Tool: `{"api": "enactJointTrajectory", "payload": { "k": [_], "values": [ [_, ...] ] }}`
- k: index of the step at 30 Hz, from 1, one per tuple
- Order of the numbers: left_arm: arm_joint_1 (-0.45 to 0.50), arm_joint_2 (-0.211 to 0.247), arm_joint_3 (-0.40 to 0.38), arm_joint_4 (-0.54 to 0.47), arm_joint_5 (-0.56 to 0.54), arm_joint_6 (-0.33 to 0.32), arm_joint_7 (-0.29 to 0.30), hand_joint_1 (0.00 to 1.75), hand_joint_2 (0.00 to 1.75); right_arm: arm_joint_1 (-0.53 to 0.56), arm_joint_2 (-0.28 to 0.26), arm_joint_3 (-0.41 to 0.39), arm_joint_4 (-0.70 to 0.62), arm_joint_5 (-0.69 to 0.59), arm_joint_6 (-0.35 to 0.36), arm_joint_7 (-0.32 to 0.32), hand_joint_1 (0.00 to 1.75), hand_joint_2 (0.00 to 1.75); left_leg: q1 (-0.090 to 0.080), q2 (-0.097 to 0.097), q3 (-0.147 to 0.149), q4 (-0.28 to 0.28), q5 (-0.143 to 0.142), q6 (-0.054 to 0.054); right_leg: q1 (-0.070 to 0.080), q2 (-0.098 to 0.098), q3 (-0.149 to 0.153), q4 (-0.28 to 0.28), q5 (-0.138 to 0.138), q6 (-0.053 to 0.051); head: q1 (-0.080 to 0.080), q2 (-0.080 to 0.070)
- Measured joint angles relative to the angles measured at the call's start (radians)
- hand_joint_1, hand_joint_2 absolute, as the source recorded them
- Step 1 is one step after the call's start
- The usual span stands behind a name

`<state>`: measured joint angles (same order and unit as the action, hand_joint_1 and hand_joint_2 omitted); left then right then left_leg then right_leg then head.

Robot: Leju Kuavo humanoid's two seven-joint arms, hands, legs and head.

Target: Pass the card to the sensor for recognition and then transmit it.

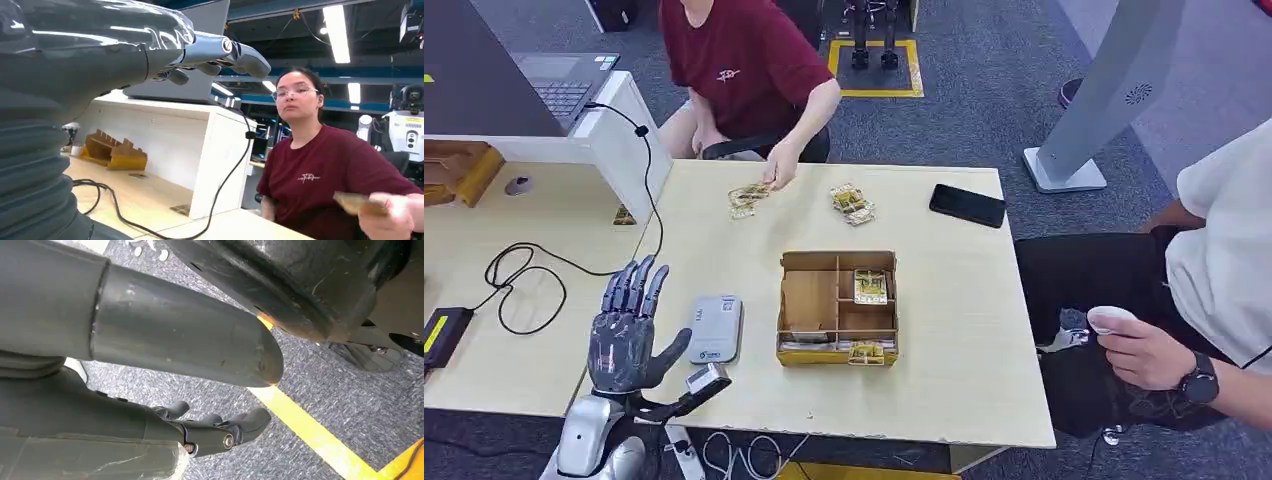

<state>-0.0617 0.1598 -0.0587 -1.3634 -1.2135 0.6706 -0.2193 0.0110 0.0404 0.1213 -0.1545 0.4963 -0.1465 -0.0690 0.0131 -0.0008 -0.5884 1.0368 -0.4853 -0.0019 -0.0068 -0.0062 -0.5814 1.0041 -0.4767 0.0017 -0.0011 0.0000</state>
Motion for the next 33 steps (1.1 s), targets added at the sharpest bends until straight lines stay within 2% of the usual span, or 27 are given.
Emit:
{"api": "enactJointTrajectory", "payload": {
  "k": [25, 26, 27, 28, 33],
  "values": [
    [-0.001, 0.000, 0.000, 0.000, 0.035, 0.000, -0.027, 0.03, 1.75, 0.000, 0.004, 0.006, 0.000, 0.015, -0.002, -0.003, 0.00, 0.00, 0.000, 0.000, 0.000, 0.000, 0.000, 0.000, 0.000, 0.000, 0.000, 0.000, 0.000, 0.000, 0.000, 0.000],
    [-0.001, 0.000, 0.000, 0.000, 0.040, 0.000, -0.031, 0.26, 1.75, 0.000, 0.004, 0.006, 0.000, 0.016, -0.002, -0.003, 0.00, 0.00, 0.000, 0.000, 0.000, 0.000, 0.000, 0.000, 0.000, 0.000, 0.000, 0.000, 0.000, 0.000, 0.000, 0.000],
    [-0.001, -0.001, 0.000, 0.000, 0.047, 0.000, -0.035, 0.26, 1.75, 0.000, 0.005, 0.006, 0.000, 0.016, -0.002, -0.003, 0.00, 0.00, 0.000, 0.000, 0.000, 0.000, 0.000, 0.000, 0.000, 0.000, 0.000, 0.000, 0.000, 0.000, 0.000, 0.000],
    [-0.001, -0.001, 0.000, 0.000, 0.055, 0.000, -0.037, 1.75, 1.75, 0.000, 0.005, 0.006, 0.000, 0.016, -0.003, -0.003, 0.00, 0.00, 0.000, 0.000, 0.000, 0.000, 0.000, 0.000, 0.000, 0.000, 0.000, 0.000, 0.000, 0.000, 0.000, 0.000],
    [-0.001, -0.002, 0.000, 0.000, 0.118, 0.000, -0.064, 1.75, 1.75, 0.000, 0.005, 0.006, 0.000, 0.014, -0.003, -0.003, 0.00, 0.00, 0.000, 0.000, 0.000, 0.000, 0.000, 0.000, 0.000, 0.000, 0.000, 0.000, 0.000, 0.000, 0.000, 0.000]
  ]
}}
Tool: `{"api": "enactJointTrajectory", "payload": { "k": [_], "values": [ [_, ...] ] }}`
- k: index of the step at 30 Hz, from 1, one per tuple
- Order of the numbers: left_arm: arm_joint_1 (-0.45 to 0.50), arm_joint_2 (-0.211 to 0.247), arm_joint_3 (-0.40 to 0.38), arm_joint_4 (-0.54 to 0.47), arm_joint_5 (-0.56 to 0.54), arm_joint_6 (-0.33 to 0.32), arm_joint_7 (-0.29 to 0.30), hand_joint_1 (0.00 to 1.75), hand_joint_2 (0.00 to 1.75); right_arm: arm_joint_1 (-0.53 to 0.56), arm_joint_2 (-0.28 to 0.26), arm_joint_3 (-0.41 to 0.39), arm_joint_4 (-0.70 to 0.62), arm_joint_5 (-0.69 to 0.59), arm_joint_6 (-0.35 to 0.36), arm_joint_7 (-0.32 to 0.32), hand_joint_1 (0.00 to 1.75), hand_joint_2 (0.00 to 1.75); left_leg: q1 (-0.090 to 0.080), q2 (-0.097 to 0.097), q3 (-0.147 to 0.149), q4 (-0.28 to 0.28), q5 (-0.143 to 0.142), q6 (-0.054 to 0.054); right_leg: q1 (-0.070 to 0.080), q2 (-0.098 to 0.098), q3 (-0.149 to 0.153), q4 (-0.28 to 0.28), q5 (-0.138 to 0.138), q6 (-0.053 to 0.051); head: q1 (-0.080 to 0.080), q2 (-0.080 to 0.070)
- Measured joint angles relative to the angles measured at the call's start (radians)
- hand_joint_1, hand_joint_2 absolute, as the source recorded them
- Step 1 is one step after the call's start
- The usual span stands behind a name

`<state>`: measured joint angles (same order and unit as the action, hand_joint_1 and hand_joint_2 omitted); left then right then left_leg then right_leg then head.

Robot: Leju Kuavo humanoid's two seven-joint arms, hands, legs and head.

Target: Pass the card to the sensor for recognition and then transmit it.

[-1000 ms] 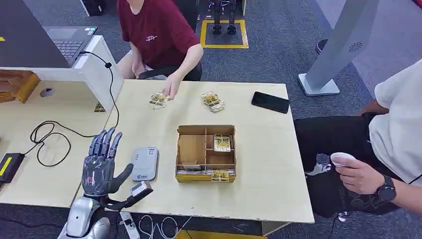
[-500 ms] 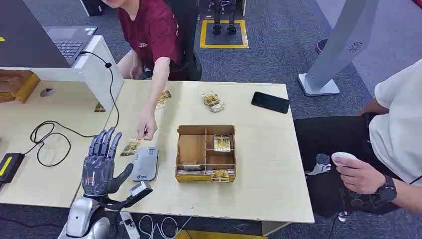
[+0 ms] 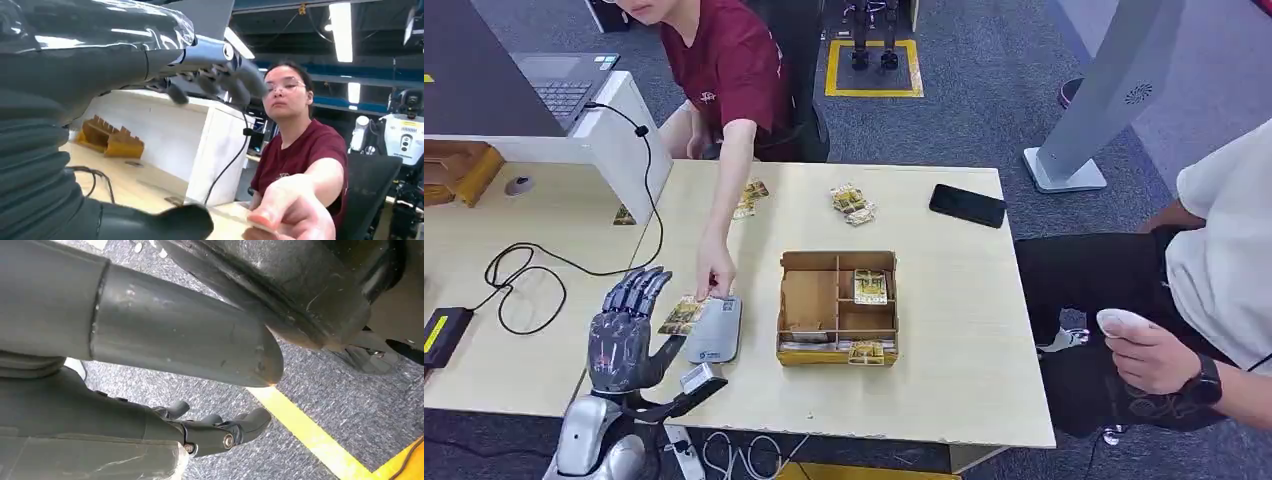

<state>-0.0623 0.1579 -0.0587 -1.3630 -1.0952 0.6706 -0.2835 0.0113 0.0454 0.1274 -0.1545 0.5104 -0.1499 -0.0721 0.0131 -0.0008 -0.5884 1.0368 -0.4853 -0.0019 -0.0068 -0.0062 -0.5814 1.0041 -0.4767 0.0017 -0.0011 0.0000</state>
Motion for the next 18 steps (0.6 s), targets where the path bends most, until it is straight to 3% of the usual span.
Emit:
{"api": "enactJointTrajectory", "payload": {
  "k": [18],
  "values": [
    [0.000, -0.003, 0.000, 0.000, 0.085, 0.000, -0.035, 1.75, 1.75, 0.000, 0.002, 0.000, 0.000, 0.000, -0.001, 0.000, 0.00, 0.00, 0.000, 0.000, 0.000, 0.000, 0.000, 0.000, 0.000, 0.000, 0.000, 0.000, 0.000, 0.000, 0.000, 0.000]
  ]
}}
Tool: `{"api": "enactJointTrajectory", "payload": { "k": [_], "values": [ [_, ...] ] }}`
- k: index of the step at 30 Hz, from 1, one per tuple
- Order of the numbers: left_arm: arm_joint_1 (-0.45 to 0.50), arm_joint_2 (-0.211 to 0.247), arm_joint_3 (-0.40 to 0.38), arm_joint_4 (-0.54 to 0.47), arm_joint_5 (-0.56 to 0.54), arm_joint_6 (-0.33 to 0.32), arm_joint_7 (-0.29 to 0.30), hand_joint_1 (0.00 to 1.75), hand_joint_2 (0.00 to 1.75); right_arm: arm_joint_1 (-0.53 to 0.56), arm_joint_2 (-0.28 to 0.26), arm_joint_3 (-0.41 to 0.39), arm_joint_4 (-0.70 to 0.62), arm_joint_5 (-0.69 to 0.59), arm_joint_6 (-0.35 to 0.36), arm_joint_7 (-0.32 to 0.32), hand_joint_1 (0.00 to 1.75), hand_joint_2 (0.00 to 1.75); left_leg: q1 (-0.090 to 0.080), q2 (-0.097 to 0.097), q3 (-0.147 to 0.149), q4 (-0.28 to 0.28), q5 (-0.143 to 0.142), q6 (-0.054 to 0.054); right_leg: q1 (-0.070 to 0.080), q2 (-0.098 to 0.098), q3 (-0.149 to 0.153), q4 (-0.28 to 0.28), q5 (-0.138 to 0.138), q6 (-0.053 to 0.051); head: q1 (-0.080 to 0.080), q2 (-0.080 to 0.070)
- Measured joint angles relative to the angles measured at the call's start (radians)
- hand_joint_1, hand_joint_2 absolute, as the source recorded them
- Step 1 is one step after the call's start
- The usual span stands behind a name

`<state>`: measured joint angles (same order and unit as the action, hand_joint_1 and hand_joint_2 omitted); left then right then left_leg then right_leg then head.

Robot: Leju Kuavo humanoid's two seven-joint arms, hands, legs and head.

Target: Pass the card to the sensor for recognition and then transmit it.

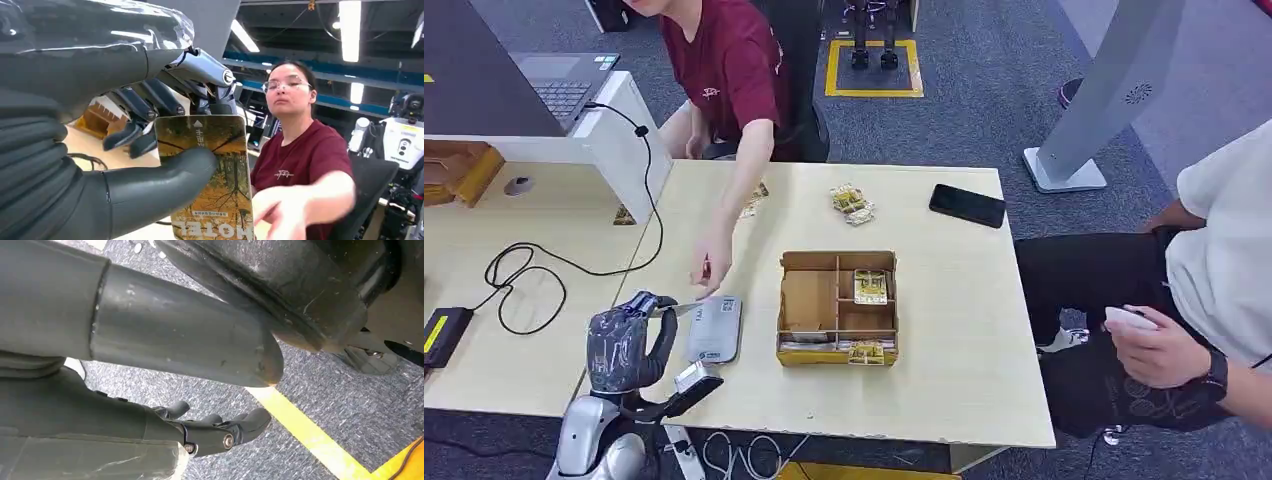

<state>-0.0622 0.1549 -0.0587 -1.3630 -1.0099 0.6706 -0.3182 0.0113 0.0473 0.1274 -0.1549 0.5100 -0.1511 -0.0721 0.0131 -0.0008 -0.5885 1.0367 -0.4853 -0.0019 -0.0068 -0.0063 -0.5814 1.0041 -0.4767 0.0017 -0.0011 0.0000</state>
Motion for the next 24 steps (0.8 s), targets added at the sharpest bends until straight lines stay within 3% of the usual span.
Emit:
{"api": "enactJointTrajectory", "payload": {
  "k": [7, 9, 12, 15, 17, 21, 24],
  "values": [
    [0.000, 0.007, -0.026, 0.000, 0.094, 0.000, 0.015, 1.75, 1.75, 0.000, 0.002, 0.000, 0.000, -0.001, -0.002, 0.000, 0.00, 0.00, 0.000, 0.000, 0.000, 0.000, 0.000, 0.000, 0.000, 0.000, 0.000, 0.000, 0.000, 0.000, 0.000, 0.000],
    [0.000, 0.006, -0.034, 0.000, 0.164, -0.021, 0.024, 1.75, 1.75, 0.000, 0.003, 0.000, 0.000, -0.006, -0.003, 0.000, 0.00, 0.00, 0.000, 0.000, 0.000, 0.000, 0.000, 0.000, 0.000, 0.000, 0.000, 0.000, 0.000, 0.000, 0.000, 0.000],
    [-0.004, 0.002, -0.049, -0.005, 0.371, -0.153, 0.059, 1.75, 1.75, 0.001, 0.006, 0.000, 0.000, -0.018, -0.013, 0.000, 0.00, 0.00, 0.000, 0.000, 0.000, 0.000, 0.000, 0.000, 0.000, 0.000, 0.000, 0.000, 0.000, 0.000, 0.000, 0.000],
    [-0.010, -0.013, -0.053, -0.021, 0.561, -0.334, 0.140, 1.75, 1.75, 0.001, 0.011, -0.001, 0.000, -0.019, -0.024, 0.002, 0.00, 0.00, 0.000, 0.000, 0.000, 0.000, 0.000, 0.000, 0.000, 0.000, 0.000, 0.000, 0.000, 0.000, 0.000, 0.000],
    [-0.018, -0.021, -0.056, -0.024, 0.668, -0.418, 0.185, 1.75, 1.75, 0.001, 0.014, -0.002, 0.000, -0.019, -0.028, 0.002, 0.00, 0.00, 0.000, 0.000, 0.000, 0.000, 0.000, 0.000, 0.000, 0.000, 0.000, 0.000, 0.000, 0.000, 0.000, 0.000],
    [-0.048, -0.021, -0.059, -0.019, 0.793, -0.488, 0.273, 1.75, 1.75, 0.002, 0.019, -0.002, 0.000, -0.024, -0.042, 0.010, 0.00, 0.00, 0.000, 0.000, 0.000, 0.000, 0.000, 0.000, 0.000, 0.000, 0.000, 0.000, 0.000, 0.000, 0.000, 0.000],
    [-0.065, -0.013, -0.070, -0.002, 0.815, -0.503, 0.290, 1.75, 1.75, 0.002, 0.026, -0.002, 0.000, -0.030, -0.056, 0.023, 0.00, 0.00, 0.000, 0.001, 0.000, 0.000, 0.000, 0.000, 0.000, 0.000, 0.000, 0.000, 0.000, 0.000, 0.000, 0.000]
  ]
}}
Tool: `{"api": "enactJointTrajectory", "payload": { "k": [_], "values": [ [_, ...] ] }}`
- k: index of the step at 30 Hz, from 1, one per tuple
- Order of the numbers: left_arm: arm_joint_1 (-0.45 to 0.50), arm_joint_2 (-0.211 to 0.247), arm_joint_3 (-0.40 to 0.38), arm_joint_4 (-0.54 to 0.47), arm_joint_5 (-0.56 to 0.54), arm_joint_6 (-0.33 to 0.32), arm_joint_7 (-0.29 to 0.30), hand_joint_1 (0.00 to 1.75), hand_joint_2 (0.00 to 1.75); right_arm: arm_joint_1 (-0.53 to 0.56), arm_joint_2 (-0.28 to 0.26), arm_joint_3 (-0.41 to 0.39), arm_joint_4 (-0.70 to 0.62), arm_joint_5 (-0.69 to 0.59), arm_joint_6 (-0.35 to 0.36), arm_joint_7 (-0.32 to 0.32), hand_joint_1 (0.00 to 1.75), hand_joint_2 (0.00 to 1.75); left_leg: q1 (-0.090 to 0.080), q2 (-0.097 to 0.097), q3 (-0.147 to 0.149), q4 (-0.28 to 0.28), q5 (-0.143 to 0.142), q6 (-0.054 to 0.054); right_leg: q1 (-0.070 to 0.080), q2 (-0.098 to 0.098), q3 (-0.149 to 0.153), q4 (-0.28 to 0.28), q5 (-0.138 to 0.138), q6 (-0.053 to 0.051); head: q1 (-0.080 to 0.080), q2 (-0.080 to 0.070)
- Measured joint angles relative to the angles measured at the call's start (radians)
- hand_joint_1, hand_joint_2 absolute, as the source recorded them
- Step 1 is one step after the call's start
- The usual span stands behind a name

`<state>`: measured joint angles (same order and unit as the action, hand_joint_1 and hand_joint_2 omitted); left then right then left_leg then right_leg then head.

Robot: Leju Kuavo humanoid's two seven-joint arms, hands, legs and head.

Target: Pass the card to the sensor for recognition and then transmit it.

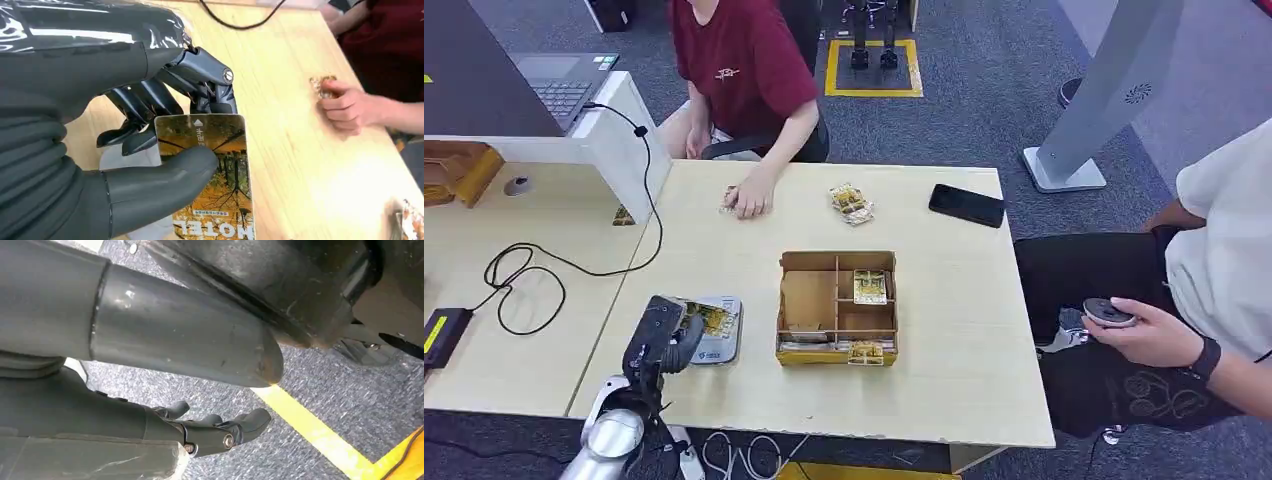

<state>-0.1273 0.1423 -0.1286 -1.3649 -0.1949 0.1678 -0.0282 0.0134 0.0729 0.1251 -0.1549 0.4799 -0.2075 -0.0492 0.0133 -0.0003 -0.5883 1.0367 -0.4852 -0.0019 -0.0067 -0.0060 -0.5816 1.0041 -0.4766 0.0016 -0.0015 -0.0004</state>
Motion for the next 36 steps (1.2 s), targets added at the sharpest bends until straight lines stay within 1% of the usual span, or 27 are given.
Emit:
{"api": "enactJointTrajectory", "payload": {
  "k": [7, 11, 14, 19, 21, 27, 36],
  "values": [
    [-0.016, 0.006, -0.013, 0.030, 0.003, 0.000, 0.006, 1.75, 1.75, 0.000, 0.010, 0.000, 0.000, 0.000, -0.002, 0.010, 0.00, 0.00, 0.000, 0.000, 0.000, 0.000, 0.000, 0.000, 0.000, 0.000, 0.000, 0.000, 0.000, 0.000, 0.000, 0.000],
    [-0.023, 0.009, -0.025, 0.043, 0.005, 0.005, 0.023, 1.75, 1.75, 0.000, 0.011, 0.000, 0.000, 0.004, -0.002, 0.010, 0.00, 0.00, 0.000, 0.000, 0.000, 0.000, 0.000, 0.000, 0.000, 0.000, 0.000, 0.000, 0.000, 0.000, 0.000, 0.000],
    [-0.038, 0.004, -0.038, 0.060, -0.013, 0.031, 0.029, 1.75, 1.75, 0.000, 0.013, 0.000, 0.000, 0.015, -0.003, 0.011, 0.00, 0.00, 0.000, 0.000, 0.000, 0.000, 0.000, 0.000, 0.000, 0.000, 0.000, 0.000, 0.000, 0.000, 0.000, 0.000],
    [-0.080, -0.005, -0.065, 0.115, -0.107, 0.117, 0.055, 1.75, 1.75, -0.001, 0.014, 0.000, -0.002, 0.018, -0.001, 0.013, 0.00, 0.00, 0.000, 0.000, 0.000, 0.000, 0.000, 0.000, 0.000, 0.000, 0.000, 0.000, 0.000, 0.000, 0.000, 0.000],
    [-0.091, -0.008, -0.066, 0.138, -0.133, 0.138, 0.056, 1.75, 1.75, -0.001, 0.016, 0.000, -0.002, 0.019, -0.001, 0.018, 0.00, 0.00, 0.000, 0.000, 0.000, 0.000, 0.000, 0.000, 0.000, 0.000, 0.000, 0.000, 0.000, 0.000, 0.000, 0.000],
    [-0.103, -0.015, -0.066, 0.195, -0.193, 0.176, 0.056, 1.75, 1.75, -0.001, 0.016, 0.001, -0.007, 0.024, 0.001, 0.021, 0.00, 0.00, 0.000, 0.000, 0.000, 0.000, 0.000, 0.000, 0.000, 0.000, 0.000, 0.000, 0.000, 0.000, 0.000, 0.000],
    [-0.106, -0.018, -0.065, 0.249, -0.239, 0.200, 0.061, 1.75, 1.75, -0.001, 0.019, 0.002, -0.011, 0.033, 0.002, 0.010, 0.00, 0.00, 0.000, 0.000, 0.000, 0.000, 0.000, 0.000, 0.000, 0.000, 0.000, 0.000, 0.000, 0.000, 0.000, 0.000]
  ]
}}
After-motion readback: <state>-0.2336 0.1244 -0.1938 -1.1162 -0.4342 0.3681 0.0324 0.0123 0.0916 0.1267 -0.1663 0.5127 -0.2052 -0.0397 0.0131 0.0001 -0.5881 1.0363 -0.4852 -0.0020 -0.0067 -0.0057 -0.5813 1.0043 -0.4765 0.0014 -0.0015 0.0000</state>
